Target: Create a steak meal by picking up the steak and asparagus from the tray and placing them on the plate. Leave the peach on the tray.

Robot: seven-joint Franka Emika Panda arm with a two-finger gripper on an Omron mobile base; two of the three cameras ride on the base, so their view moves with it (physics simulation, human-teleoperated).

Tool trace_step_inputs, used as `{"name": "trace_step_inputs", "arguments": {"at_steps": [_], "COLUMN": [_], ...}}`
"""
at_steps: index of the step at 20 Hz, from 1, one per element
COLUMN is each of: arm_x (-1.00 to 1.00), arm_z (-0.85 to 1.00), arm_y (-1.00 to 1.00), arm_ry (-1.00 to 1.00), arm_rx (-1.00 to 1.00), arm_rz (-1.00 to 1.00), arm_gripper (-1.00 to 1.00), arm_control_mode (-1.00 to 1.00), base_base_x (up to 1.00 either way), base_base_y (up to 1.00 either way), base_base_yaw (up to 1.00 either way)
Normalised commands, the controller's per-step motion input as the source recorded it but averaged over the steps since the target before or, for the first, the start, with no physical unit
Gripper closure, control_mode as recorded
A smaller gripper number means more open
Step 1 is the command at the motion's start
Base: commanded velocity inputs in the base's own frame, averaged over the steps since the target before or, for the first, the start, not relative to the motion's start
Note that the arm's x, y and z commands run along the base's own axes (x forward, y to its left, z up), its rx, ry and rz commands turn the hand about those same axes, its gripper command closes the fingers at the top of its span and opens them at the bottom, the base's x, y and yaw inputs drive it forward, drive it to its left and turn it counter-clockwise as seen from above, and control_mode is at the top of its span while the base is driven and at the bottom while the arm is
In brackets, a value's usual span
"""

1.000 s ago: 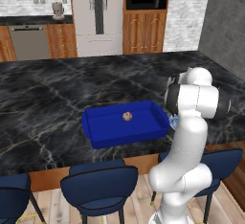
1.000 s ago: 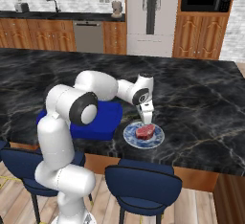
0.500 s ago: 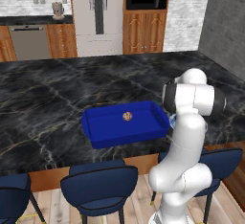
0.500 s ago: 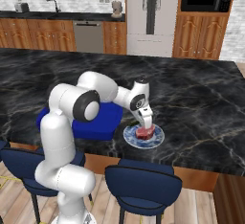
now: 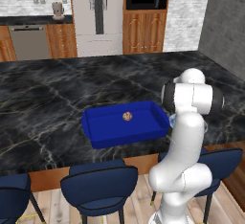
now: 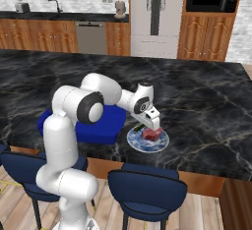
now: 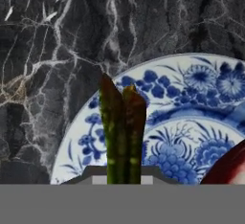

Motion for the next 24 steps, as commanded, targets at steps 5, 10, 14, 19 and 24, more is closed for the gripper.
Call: {"name": "trace_step_inputs", "arguments": {"at_steps": [5,10,14,19,24], "arm_x": [-0.2,-0.42,-0.37,-0.37,-0.52], "arm_z": [-0.07,0.0,0.15,0.79,0.76], "arm_y": [0.14,0.22,0.01,-0.03,0.0], "arm_ry": [-0.06,-0.1,-0.1,-0.13,-0.15], "arm_rx": [-0.04,-0.06,-0.01,0.0,0.0], "arm_rz": [0.13,0.02,0.0,0.0,0.0], "arm_gripper": [-1.0,-1.0,-1.0,-1.0,-1.0], "arm_control_mode": [-1.0,-1.0,-1.0,-1.0,-1.0], "base_base_x": [0.0,0.0,0.0,0.0,0.0], "base_base_y": [0.0,0.0,0.0,0.0,0.0], "base_base_yaw": [0.0,0.0,0.0,0.0,0.0]}}
